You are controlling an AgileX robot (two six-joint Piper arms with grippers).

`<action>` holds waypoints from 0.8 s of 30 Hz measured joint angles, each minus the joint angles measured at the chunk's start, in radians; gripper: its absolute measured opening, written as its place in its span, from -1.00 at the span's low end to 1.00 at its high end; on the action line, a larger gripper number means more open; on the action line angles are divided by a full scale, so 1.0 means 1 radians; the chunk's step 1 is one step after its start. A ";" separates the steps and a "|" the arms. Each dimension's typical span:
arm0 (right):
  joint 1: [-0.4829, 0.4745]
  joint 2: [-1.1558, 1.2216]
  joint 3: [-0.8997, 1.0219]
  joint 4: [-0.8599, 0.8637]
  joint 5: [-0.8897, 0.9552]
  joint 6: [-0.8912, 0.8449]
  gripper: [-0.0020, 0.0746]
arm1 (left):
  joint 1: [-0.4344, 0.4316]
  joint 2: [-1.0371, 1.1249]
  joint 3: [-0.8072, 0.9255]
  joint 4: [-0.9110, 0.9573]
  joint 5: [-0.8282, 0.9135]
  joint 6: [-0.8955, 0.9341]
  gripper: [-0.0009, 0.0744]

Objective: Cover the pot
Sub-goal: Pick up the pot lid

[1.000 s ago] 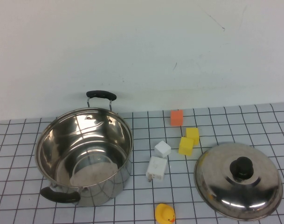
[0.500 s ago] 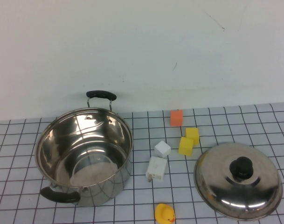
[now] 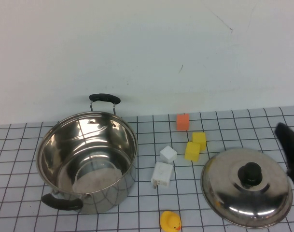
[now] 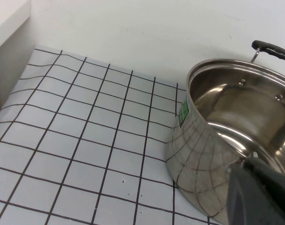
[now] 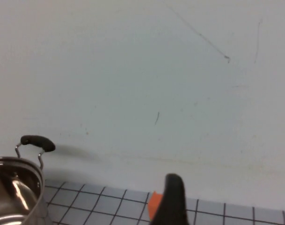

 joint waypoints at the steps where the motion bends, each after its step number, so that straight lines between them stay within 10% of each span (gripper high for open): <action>1: 0.000 0.071 0.000 -0.009 -0.068 0.023 0.55 | 0.000 0.000 0.000 0.000 0.000 0.000 -0.98; 8: 0.002 0.501 -0.021 -0.028 -0.340 0.075 0.59 | 0.000 0.000 0.000 0.000 0.000 0.000 -0.98; 24: 0.002 0.759 -0.176 0.013 -0.246 0.161 0.58 | 0.000 0.000 0.000 0.000 0.000 0.000 -0.98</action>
